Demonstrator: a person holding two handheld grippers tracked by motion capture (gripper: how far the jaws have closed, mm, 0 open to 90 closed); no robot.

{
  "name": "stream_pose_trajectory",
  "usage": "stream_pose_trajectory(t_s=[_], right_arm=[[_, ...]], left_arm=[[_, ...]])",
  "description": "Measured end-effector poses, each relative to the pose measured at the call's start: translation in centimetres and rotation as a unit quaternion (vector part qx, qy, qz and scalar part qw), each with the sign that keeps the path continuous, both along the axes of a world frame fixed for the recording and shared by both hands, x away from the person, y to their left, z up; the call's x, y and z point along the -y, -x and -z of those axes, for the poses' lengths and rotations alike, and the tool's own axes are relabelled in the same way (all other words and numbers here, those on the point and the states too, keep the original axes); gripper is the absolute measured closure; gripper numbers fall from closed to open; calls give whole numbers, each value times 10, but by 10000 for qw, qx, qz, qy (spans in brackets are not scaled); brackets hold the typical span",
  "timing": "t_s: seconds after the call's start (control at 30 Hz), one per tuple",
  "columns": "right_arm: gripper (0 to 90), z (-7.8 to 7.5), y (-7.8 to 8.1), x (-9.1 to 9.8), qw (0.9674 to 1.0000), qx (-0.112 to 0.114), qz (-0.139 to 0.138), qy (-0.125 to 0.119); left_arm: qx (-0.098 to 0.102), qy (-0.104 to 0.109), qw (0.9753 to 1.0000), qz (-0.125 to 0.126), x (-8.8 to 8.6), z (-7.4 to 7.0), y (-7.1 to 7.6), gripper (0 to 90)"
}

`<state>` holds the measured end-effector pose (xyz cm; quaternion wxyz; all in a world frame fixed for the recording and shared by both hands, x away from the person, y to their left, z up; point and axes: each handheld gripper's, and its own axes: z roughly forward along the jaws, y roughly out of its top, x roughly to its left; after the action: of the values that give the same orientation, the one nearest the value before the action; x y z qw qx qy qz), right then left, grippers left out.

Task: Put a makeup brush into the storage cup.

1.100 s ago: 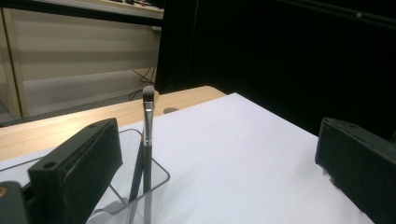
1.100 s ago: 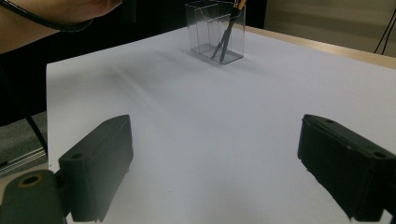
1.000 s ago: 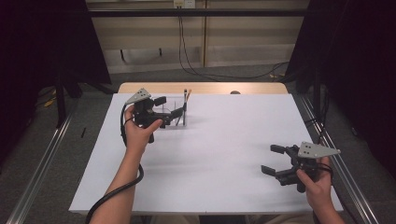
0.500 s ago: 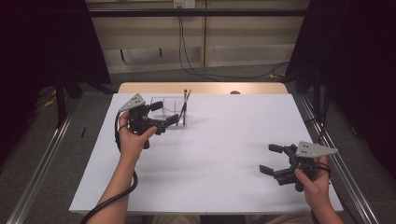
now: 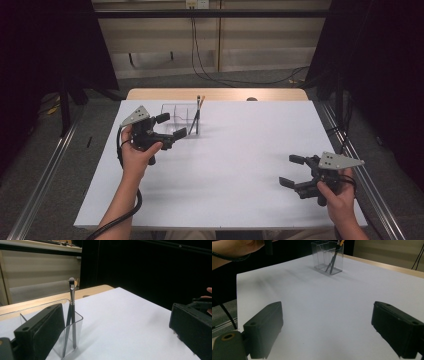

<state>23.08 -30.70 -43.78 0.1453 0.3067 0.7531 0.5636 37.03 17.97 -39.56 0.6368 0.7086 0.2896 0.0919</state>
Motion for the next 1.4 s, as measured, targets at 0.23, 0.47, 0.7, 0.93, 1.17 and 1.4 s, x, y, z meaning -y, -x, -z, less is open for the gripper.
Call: stream_pose_trajectory(t_s=[0.23, 0.47, 0.7, 0.93, 1.17, 1.4], right_arm=[[102, 0, 1, 2, 10000, 10, 22, 0], [102, 0, 2, 3, 10000, -32, 41, 0], [102, 0, 2, 3, 10000, -11, 42, 6], [102, 0, 3, 4, 10000, -13, 58, 4], [102, 0, 3, 5, 10000, -10, 65, 1], [102, -1, 4, 6, 10000, -13, 83, -8]], left_arm=[[7, -4, 10000, -14, -7, 3, 8, 0], [43, -69, 10000, -30, -13, 4, 13, 0], [51, -81, 9999, -43, -18, 8, 19, 0], [62, -87, 9999, -48, -23, 11, 24, 0], [118, -141, 9998, -37, -27, 12, 28, 0], [143, -216, 9996, -67, -35, 13, 33, 0]])
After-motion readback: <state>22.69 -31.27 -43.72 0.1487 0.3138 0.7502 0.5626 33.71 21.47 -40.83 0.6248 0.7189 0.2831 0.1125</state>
